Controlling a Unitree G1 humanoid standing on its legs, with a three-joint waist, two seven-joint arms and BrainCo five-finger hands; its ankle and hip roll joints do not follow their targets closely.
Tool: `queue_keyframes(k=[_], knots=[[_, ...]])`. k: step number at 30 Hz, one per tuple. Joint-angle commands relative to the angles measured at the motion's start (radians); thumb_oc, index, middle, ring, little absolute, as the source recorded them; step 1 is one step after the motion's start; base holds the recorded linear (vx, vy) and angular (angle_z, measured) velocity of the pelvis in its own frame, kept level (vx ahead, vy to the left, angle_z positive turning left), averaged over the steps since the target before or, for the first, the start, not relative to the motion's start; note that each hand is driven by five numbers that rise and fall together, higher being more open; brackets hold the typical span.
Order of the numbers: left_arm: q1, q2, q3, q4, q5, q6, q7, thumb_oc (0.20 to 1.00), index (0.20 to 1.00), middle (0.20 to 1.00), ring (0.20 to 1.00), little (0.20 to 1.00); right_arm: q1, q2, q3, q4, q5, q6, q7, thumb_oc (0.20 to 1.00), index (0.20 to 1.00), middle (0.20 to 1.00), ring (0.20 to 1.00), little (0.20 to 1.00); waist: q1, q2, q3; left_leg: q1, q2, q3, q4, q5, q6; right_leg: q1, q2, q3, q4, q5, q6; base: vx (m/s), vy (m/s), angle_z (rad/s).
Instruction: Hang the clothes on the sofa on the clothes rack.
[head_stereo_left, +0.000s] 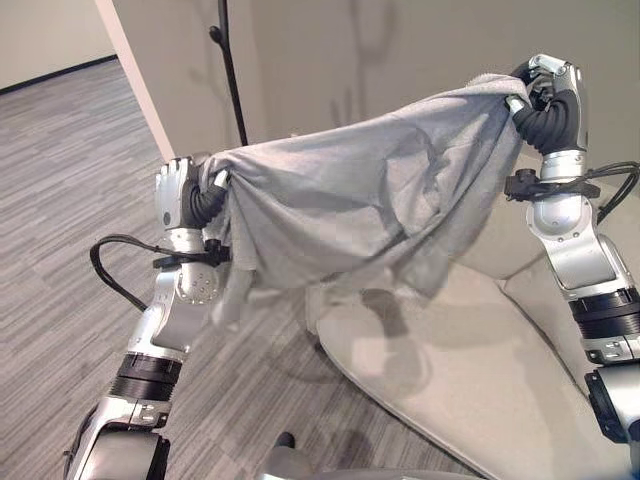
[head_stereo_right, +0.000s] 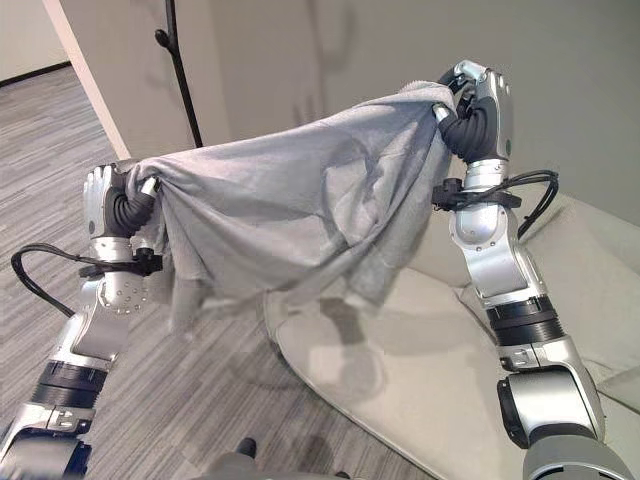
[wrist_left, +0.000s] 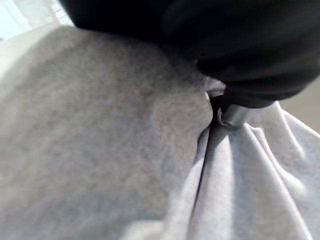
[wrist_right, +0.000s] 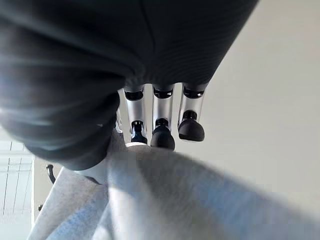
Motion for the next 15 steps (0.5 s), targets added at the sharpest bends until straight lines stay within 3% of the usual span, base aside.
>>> queue_keyframes(k=[1,2,4,5,7,8,10,11,15], knots=[[-0.030,0.034,0.063,-0.024,-0.019,-0.023,0.033,0.200,0.200,0.200,0.200,0.200,-0.012,-0.084,-0.062,0.000,0.037,-0.009,-0.031,0.200,0.200,0.200,0.200,0.200,-0.016,-0.061,-0.035,-0.084,-0.034,0.056,-0.032,0.016,0.020,0.115,0.011,-0.020,-0.228,0.084,0.014,-0.07,0.221,0.47],[-0.030,0.034,0.062,-0.024,-0.020,-0.024,0.033,0.200,0.200,0.200,0.200,0.200,-0.010,-0.084,-0.063,-0.001,0.037,-0.010,-0.031,0.200,0.200,0.200,0.200,0.200,-0.016,-0.060,-0.037,-0.083,-0.031,0.054,-0.039,0.020,0.017,0.112,0.014,-0.020,-0.227,0.084,0.012,0.03,0.151,0.48],[-0.045,0.040,0.051,-0.018,-0.032,-0.026,0.037,0.200,0.200,0.200,0.200,0.200,0.002,-0.087,-0.073,-0.004,0.046,-0.010,-0.043,0.200,0.200,0.200,0.200,0.200,-0.022,-0.065,-0.031,-0.100,0.040,0.051,-0.078,0.063,0.003,0.105,0.005,-0.015,-0.220,0.068,0.014,0.07,0.177,0.31],[-0.072,0.045,0.033,-0.007,-0.038,-0.024,0.041,0.200,0.200,0.200,0.200,0.200,0.021,-0.090,-0.084,-0.010,0.046,-0.008,-0.056,0.200,0.200,0.200,0.200,0.200,-0.032,-0.066,-0.025,-0.114,0.109,0.052,-0.127,0.082,-0.011,0.114,-0.011,-0.009,-0.217,0.046,0.024,0.14,0.253,0.05],[-0.088,0.049,0.020,0.009,-0.042,-0.024,0.044,0.200,0.200,0.200,0.200,0.200,0.036,-0.093,-0.096,-0.013,0.045,-0.008,-0.061,0.200,0.200,0.200,0.200,0.200,-0.035,-0.059,-0.024,-0.120,0.133,0.051,-0.132,0.088,-0.020,0.123,-0.012,-0.009,-0.216,0.036,0.025,0.14,0.232,0.08],[-0.104,0.050,0.006,0.025,-0.042,-0.020,0.044,0.200,0.200,0.200,0.200,0.200,0.054,-0.098,-0.108,-0.015,0.039,-0.003,-0.066,0.200,0.200,0.200,0.200,0.200,-0.044,-0.041,-0.033,-0.119,0.159,0.060,-0.134,0.087,-0.038,0.146,-0.025,-0.012,-0.223,0.026,0.035,0.20,0.313,0.09],[-0.115,0.057,-0.001,0.041,-0.036,-0.017,0.043,0.200,0.200,0.200,0.200,0.200,0.061,-0.098,-0.116,-0.013,0.035,-0.004,-0.064,0.200,0.200,0.200,0.200,0.200,-0.045,-0.001,-0.056,-0.087,0.158,0.041,-0.134,0.077,-0.062,0.169,-0.041,-0.012,-0.225,0.027,0.055,0.29,0.514,-0.20],[-0.136,0.068,-0.011,0.041,-0.036,-0.021,0.034,0.200,0.200,0.200,0.200,0.200,0.064,-0.091,-0.123,-0.010,0.028,0.001,-0.065,0.200,0.200,0.200,0.200,0.200,-0.052,0.012,-0.071,-0.069,0.134,0.038,-0.134,0.064,-0.067,0.167,-0.082,-0.018,-0.216,0.041,0.073,0.28,0.576,-0.24],[-0.173,0.096,-0.034,0.051,-0.028,-0.017,0.031,0.200,0.200,0.200,0.200,0.200,0.060,-0.068,-0.128,-0.004,0.011,0.015,-0.067,0.200,0.200,0.200,0.200,0.200,-0.048,-0.010,-0.084,-0.040,0.066,0.065,-0.127,0.027,-0.025,0.160,-0.175,-0.022,-0.175,0.083,0.106,0.16,0.345,0.22]])
